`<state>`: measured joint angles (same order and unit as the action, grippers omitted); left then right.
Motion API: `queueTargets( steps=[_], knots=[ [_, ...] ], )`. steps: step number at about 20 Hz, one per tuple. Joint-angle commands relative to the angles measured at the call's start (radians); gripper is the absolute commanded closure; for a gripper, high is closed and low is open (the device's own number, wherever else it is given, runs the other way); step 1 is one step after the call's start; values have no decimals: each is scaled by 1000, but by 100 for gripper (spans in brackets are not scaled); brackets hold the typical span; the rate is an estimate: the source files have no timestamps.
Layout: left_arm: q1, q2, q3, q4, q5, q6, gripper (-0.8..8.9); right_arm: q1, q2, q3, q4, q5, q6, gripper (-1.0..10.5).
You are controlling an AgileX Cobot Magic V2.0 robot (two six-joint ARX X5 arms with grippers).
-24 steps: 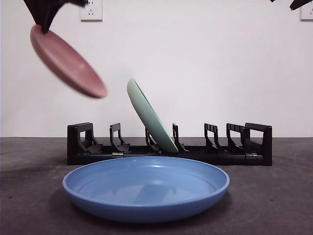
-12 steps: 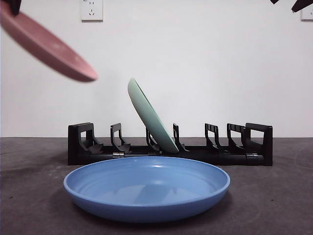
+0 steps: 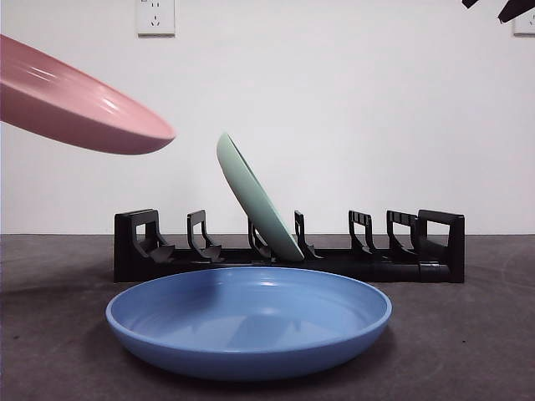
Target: Place the plate
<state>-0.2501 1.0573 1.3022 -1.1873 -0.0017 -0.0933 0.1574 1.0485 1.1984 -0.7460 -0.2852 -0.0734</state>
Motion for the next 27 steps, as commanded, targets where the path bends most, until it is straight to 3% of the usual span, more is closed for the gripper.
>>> queueTargets(
  steps=[1, 6, 9, 17, 23, 27],
  knots=[
    [-3, -84, -97, 47, 82, -41, 806, 4, 8, 16, 2, 1, 11, 669],
    [-4, -198, -347, 168, 276, -129, 806, 4, 8, 16, -19, 2, 11, 669],
    [-8, -210, -438, 285, 335, -191, 806, 4, 8, 16, -26, 1, 11, 669],
    [-47, -123, -573, 527, 344, -294, 806, 4, 8, 16, -25, 2, 11, 669],
    [-114, 20, -581, 675, 335, -373, 806, 4, 8, 16, -25, 2, 11, 669],
    [-178, 128, -581, 742, 250, -399, 806, 4, 8, 16, -25, 2, 11, 669]
  ],
)
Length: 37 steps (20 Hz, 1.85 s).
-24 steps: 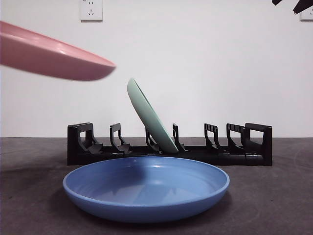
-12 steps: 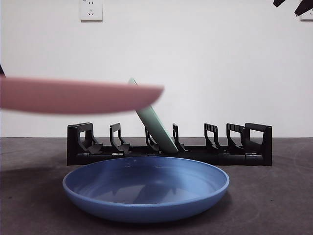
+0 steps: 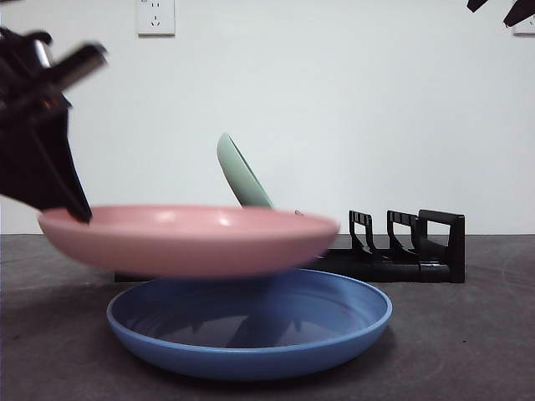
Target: Place the plate
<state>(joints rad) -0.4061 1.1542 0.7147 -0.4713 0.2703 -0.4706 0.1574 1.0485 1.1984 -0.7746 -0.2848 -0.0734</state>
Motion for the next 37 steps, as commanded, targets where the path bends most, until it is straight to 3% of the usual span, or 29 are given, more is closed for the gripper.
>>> queueTargets(
  steps=[1, 7, 12, 15, 20, 30, 33, 37],
  knots=[
    [-43, 56, 6, 43, -51, -26, 806, 4, 8, 16, 3, 1, 11, 669],
    [-147, 169, 6, 143, -197, -69, 806, 4, 8, 16, 3, 2, 11, 669],
    [-207, 237, 6, 176, -222, -92, 802, 4, 8, 16, 3, 1, 11, 669],
    [-223, 247, 6, 180, -222, -100, 653, 5, 8, 16, 3, 1, 11, 669],
    [-222, 175, 10, 132, -222, -79, 556, 15, 8, 16, 3, 0, 12, 669],
    [-111, -370, 10, -17, -225, 317, 556, 103, 23, 16, 9, -3, 78, 669],
    [-42, -529, 10, -71, -307, 463, 556, 154, 79, 16, 35, -3, 100, 669],
    [27, -679, 10, -116, -386, 496, 556, 224, 255, 50, 105, -58, 227, 674]
  ],
)
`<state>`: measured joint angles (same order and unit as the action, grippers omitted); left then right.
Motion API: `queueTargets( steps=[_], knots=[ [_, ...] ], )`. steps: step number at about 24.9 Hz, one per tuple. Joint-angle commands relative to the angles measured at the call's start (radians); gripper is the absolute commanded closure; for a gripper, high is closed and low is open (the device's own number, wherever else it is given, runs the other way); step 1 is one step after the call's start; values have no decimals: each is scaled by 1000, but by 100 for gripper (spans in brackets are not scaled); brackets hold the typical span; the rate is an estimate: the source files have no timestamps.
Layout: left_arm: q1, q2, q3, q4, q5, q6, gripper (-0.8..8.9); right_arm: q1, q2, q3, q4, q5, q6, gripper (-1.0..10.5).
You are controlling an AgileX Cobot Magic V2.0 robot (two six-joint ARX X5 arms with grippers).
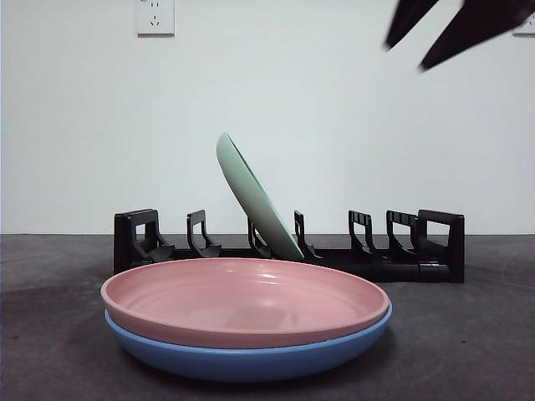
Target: Place the plate
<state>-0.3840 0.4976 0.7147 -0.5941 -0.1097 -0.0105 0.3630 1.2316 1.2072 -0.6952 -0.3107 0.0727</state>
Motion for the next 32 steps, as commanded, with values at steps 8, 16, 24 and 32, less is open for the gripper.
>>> queueTargets(
  steps=[8, 16, 24, 32],
  knots=[
    [11, -116, 10, -40, -6, 18, 559, 108, 611, 570, -23, -243, 216, 705],
    [11, -115, 10, -106, -6, 17, 559, 159, 818, 841, -78, -238, 236, 710],
    [11, -115, 10, -111, -6, 18, 559, 171, 869, 859, -90, -195, 233, 710],
    [11, -115, 10, -111, -6, 18, 559, 179, 875, 859, -85, -167, 227, 746]
  ],
)
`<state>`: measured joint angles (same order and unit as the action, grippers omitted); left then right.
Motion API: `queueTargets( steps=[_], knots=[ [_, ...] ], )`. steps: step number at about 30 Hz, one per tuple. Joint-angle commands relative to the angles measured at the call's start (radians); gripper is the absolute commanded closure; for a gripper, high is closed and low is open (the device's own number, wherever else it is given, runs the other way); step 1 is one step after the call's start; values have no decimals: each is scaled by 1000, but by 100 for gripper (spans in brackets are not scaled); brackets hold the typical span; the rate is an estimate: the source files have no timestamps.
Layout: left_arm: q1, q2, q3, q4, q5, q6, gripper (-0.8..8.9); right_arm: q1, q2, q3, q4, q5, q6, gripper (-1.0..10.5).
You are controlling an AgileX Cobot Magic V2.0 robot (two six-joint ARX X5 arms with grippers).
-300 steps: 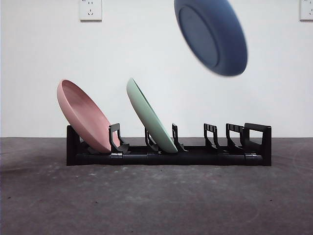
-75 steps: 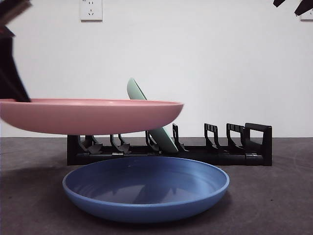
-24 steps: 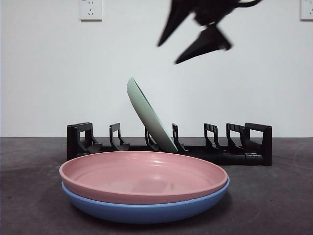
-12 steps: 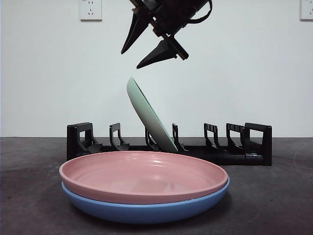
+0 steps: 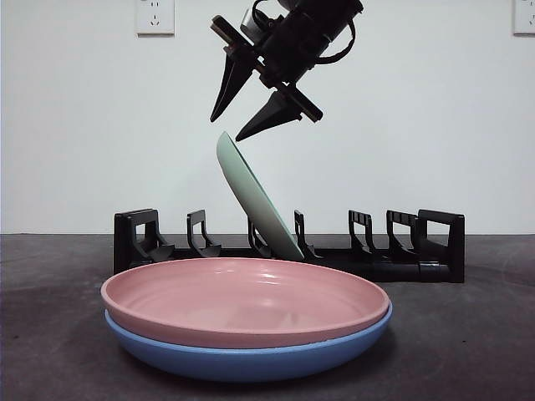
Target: Place the plate
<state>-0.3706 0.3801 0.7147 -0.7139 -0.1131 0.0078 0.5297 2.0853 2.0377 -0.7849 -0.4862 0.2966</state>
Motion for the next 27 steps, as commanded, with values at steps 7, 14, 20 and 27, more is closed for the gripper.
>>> queueTargets(
  steps=[7, 14, 20, 27],
  knots=[
    [-2, 3, 10, 8, -3, 0, 559, 24, 51, 29, -5, 17, 3, 746],
    [-2, 3, 10, 3, -3, 0, 559, 43, 65, 29, -10, 39, 2, 910],
    [-2, 3, 10, 3, -3, 0, 559, 47, 55, 58, -47, 42, -15, 935],
    [-2, 3, 10, 3, -3, 0, 560, 46, 24, 187, -191, 34, -62, 935]
  ],
)
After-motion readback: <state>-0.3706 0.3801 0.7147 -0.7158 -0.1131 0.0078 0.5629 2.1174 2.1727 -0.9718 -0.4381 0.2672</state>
